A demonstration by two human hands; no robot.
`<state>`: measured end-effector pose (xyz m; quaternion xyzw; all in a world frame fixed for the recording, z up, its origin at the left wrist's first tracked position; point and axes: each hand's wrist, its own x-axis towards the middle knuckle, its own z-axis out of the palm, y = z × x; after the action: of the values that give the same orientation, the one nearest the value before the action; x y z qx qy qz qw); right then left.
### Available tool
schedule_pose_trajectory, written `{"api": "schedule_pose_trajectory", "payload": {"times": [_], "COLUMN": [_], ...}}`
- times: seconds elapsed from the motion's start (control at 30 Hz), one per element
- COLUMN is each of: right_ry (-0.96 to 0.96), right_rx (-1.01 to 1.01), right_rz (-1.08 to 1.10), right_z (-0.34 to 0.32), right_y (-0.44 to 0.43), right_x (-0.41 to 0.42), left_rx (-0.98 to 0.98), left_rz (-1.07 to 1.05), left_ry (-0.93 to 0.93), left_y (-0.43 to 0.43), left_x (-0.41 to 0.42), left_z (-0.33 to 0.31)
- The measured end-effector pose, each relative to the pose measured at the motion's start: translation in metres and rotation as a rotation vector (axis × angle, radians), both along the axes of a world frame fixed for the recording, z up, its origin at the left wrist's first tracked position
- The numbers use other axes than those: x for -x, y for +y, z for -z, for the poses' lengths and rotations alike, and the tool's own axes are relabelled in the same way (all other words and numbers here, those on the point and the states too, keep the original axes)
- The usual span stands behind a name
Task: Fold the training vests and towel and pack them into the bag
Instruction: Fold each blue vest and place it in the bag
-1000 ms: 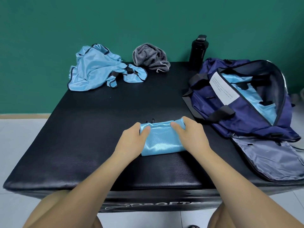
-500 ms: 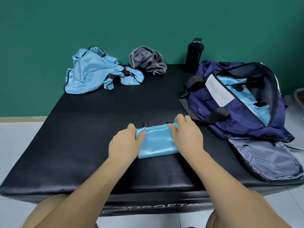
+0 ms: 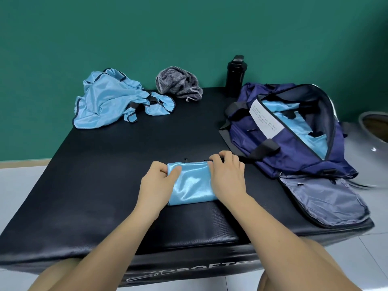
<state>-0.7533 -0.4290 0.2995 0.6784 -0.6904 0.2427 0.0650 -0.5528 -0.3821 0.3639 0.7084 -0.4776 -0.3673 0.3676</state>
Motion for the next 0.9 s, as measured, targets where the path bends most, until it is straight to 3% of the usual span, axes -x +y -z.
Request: {"api": "schedule_pose_trajectory", "payload": {"times": [0.23,0.4,0.5,0.6,0.7,0.9], "right_ry": [-0.091,-0.740,-0.936,-0.879,-0.702,-0.590], "right_rx": [-0.110,-0.215,-0.364,-0.610,-0.710,-0.712], "right_rz": [-0.137,-0.260,-0.426,-0.625,-0.649,-0.571], "right_z": [-0.018,-0.094,-0.152,-0.204,-0.238,-0.268], "right_y": [0.004,0.012,0.018,0.027,0.029,-0.001], "right_x": [0.014,0.037,0.061,0.094,0.135,0.212], "left_rx": [0.069,0.045,0.005,0.019,0.055,0.138], "left_rz": [0.125,0.381,0.560,0.670,0.718,0.728], "left_ry": [0.189,0.217,0.230,0.262,0.330,0.378], "left_y": [-0.006,-0.010,-0.014,-0.020,-0.033,-0.071], "left_x": [0.000,0.006,0.028,0.064,0.101,0.167], "left_z": [-0.038,-0.090,-0.124,-0.151,-0.164,-0.163]}}
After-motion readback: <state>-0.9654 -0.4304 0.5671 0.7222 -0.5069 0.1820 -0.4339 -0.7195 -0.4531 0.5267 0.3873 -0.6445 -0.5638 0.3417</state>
